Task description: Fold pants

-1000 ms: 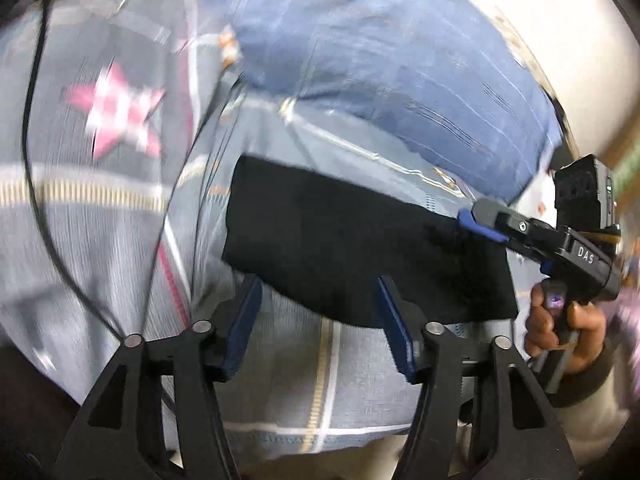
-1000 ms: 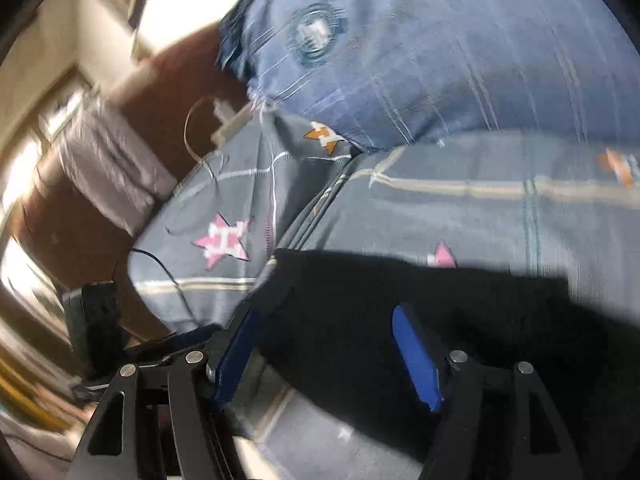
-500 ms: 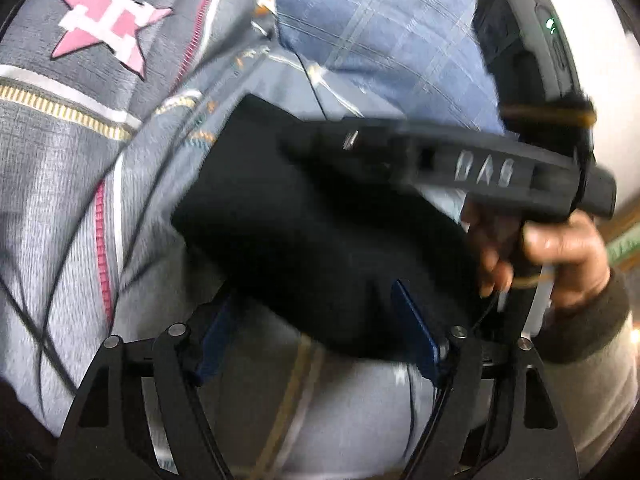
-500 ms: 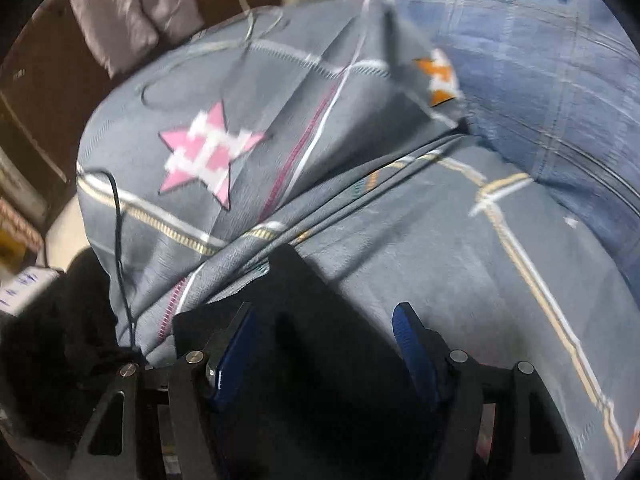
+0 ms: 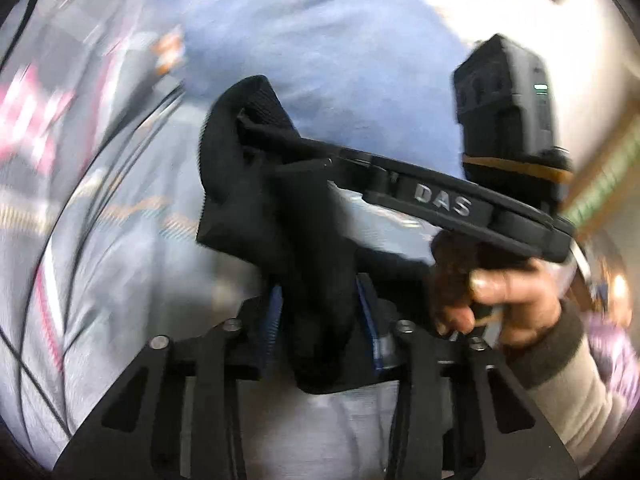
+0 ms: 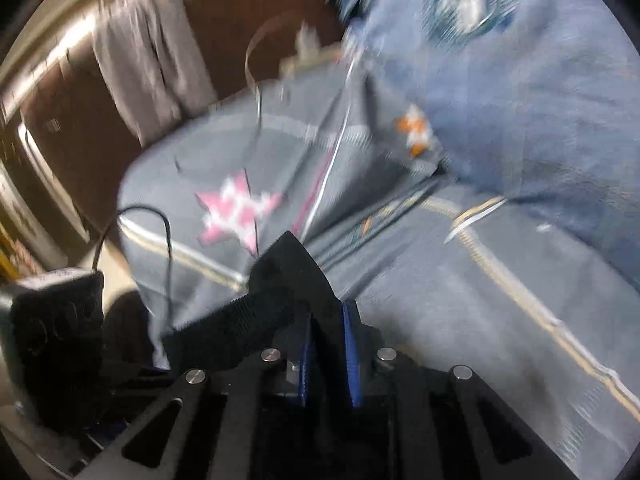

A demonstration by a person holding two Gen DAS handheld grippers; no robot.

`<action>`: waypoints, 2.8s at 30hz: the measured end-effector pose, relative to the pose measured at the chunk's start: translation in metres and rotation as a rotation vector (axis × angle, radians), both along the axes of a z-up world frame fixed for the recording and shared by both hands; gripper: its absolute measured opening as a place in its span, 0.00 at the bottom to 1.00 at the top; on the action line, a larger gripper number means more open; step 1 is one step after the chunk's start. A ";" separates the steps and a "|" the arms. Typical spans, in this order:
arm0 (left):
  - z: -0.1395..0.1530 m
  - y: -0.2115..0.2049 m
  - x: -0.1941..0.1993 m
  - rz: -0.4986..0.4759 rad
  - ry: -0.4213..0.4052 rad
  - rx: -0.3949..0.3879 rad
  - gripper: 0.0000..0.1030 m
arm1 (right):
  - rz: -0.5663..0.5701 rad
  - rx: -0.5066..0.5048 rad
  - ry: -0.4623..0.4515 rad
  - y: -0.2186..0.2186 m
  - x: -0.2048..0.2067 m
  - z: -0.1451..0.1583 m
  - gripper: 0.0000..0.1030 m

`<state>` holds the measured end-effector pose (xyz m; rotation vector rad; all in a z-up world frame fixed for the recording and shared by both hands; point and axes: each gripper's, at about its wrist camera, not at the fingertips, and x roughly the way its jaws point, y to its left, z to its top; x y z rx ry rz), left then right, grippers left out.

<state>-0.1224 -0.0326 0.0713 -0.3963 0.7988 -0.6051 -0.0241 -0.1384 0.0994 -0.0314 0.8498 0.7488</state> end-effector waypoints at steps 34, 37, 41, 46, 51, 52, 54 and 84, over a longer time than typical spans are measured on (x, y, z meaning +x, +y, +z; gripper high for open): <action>0.004 -0.097 -0.020 -0.255 -0.076 0.240 0.16 | -0.511 0.203 0.054 -0.176 -0.082 -0.017 0.11; 0.011 -0.094 -0.015 -0.236 -0.088 0.233 0.16 | -0.492 0.217 -0.016 -0.175 -0.103 0.004 0.10; 0.031 -0.102 -0.014 -0.239 -0.146 0.198 0.46 | -0.544 0.249 -0.096 -0.192 -0.152 0.026 0.10; 0.033 -0.132 -0.009 -0.269 -0.180 0.208 0.61 | -0.712 0.243 -0.075 -0.232 -0.184 0.012 0.09; 0.009 -0.167 -0.001 -0.307 -0.151 0.294 0.61 | -0.800 0.197 -0.031 -0.255 -0.191 -0.009 0.09; 0.002 -0.172 0.002 -0.301 -0.143 0.321 0.61 | -0.811 0.185 -0.022 -0.257 -0.190 -0.014 0.09; -0.010 -0.179 0.008 -0.287 -0.127 0.359 0.61 | -0.824 0.166 -0.008 -0.261 -0.189 -0.021 0.09; -0.005 -0.188 0.026 -0.179 -0.160 0.490 0.62 | -0.813 0.045 -0.063 -0.229 -0.164 0.003 0.25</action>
